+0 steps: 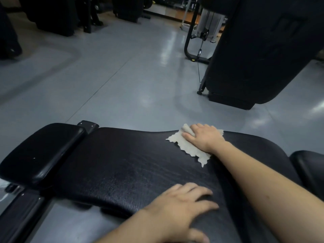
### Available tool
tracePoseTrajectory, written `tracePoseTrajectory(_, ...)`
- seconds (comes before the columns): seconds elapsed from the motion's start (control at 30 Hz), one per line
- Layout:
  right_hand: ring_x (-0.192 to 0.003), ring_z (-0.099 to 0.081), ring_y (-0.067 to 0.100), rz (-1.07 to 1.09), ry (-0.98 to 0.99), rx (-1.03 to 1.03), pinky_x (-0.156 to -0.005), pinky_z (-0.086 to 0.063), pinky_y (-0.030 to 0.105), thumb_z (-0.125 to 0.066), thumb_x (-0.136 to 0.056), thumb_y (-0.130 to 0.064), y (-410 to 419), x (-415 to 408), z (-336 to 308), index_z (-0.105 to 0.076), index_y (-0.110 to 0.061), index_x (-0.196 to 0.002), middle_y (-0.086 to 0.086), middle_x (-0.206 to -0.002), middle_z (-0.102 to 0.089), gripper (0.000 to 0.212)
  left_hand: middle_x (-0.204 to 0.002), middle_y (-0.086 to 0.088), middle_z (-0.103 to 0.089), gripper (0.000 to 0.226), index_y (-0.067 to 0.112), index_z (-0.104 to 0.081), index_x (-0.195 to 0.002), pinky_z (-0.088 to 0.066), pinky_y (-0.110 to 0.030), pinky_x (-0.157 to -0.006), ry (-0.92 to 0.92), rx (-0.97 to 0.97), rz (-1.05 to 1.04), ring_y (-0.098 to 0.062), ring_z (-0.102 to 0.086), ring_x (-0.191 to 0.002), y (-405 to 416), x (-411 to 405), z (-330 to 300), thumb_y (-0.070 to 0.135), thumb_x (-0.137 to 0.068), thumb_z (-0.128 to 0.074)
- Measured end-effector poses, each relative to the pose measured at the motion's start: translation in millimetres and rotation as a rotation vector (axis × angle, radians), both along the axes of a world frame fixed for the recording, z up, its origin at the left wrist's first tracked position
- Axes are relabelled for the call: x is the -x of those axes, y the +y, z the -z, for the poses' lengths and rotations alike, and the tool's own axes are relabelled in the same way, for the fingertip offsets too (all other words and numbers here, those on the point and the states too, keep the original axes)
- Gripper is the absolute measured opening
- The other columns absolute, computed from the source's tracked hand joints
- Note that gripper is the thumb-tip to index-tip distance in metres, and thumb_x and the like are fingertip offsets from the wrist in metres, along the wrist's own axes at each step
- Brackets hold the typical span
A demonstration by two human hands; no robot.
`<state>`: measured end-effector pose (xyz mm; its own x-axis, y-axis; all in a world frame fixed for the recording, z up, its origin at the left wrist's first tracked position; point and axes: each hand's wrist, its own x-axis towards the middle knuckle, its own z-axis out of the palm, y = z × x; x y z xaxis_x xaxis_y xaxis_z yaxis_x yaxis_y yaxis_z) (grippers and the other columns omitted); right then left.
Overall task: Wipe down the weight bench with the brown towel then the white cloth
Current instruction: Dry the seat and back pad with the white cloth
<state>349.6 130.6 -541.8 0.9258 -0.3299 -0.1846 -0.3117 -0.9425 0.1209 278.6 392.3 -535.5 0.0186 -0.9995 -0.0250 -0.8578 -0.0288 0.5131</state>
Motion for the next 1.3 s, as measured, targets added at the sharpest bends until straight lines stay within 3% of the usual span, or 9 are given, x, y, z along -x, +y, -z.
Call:
tracePoseTrajectory(0.23, -0.106, -0.057, 0.028, 0.090, 0.014, 0.065, -0.085, -0.038, 0.041, -0.020, -0.095, -0.074, -52, 39, -16, -0.046, -0.028, -0.101, 0.005, -0.115, -0.061, 0.054, -0.149, 0.014, -0.023, 0.063, 0.041, -0.029, -0.149, -0.028, -0.034, -0.113, -0.167, -0.003, -0.447, -0.013, -0.024, -0.139, 24, -47, 17, 0.064, -0.092, -0.046)
tracePoseTrajectory(0.37, -0.104, -0.057, 0.026, 0.175, 0.007, 0.068, -0.084, -0.039, 0.040, -0.017, -0.093, -0.075, -76, 59, -22, -0.052, -0.025, -0.100, 0.002, -0.111, -0.062, 0.061, -0.145, 0.014, -0.025, 0.071, 0.042, -0.029, -0.148, -0.034, -0.033, -0.107, -0.154, -0.064, -0.638, -0.014, -0.028, -0.135, 46, -60, 27, 0.073, -0.084, -0.023)
tracePoseTrajectory(0.47, -0.103, -0.058, 0.025, 0.198, 0.007, 0.088, -0.087, -0.043, 0.042, -0.016, -0.092, -0.075, -77, 58, -22, -0.052, -0.026, -0.096, 0.001, -0.110, -0.063, 0.061, -0.146, 0.012, -0.026, 0.061, 0.040, -0.028, -0.149, -0.036, -0.033, -0.105, -0.164, -0.083, -0.745, -0.015, -0.030, -0.134, 62, -68, 31, 0.067, -0.094, -0.035)
tracePoseTrajectory(0.67, -0.108, -0.058, 0.028, 0.198, 0.034, 0.105, -0.082, -0.035, 0.040, -0.018, -0.096, -0.070, -48, 27, -15, -0.052, -0.022, -0.100, 0.004, -0.117, -0.064, 0.059, -0.147, 0.009, -0.025, 0.061, 0.035, -0.027, -0.150, -0.037, -0.032, -0.104, -0.164, -0.172, -0.872, -0.016, -0.032, -0.132, 89, -80, 30, 0.063, -0.097, -0.039)
tracePoseTrajectory(0.83, -0.112, -0.059, 0.030, 0.081, 0.010, 0.076, -0.087, -0.038, 0.042, -0.019, -0.098, -0.067, 11, -17, 0, -0.053, -0.019, -0.102, 0.008, -0.120, -0.065, 0.059, -0.145, 0.009, -0.025, 0.057, 0.034, -0.028, -0.148, -0.040, -0.033, -0.102, -0.147, -0.195, -0.926, -0.016, -0.033, -0.129, 104, -87, 29, 0.059, -0.098, -0.041)
tracePoseTrajectory(1.0, -0.103, -0.062, 0.030, -0.087, 0.020, 0.006, -0.078, -0.036, 0.040, -0.019, -0.097, -0.068, 97, -68, 26, -0.051, -0.019, -0.095, 0.008, -0.111, -0.068, 0.058, -0.146, 0.008, -0.024, 0.057, 0.033, -0.028, -0.148, -0.041, -0.033, -0.102, -0.128, -0.258, -0.949, -0.017, -0.033, -0.129, 124, -90, 31, 0.058, -0.099, -0.041)
tracePoseTrajectory(1.3, -0.108, -0.062, 0.032, -0.104, 0.004, -0.088, -0.084, -0.045, 0.042, -0.020, -0.097, -0.069, 187, -132, 57, -0.054, -0.011, -0.117, 0.009, -0.118, -0.065, 0.070, -0.144, 0.007, -0.025, 0.056, 0.033, -0.029, -0.146, -0.041, -0.035, -0.105, -0.083, -0.321, -1.010, -0.019, -0.032, -0.129, 166, -106, 32, 0.054, -0.098, -0.047)
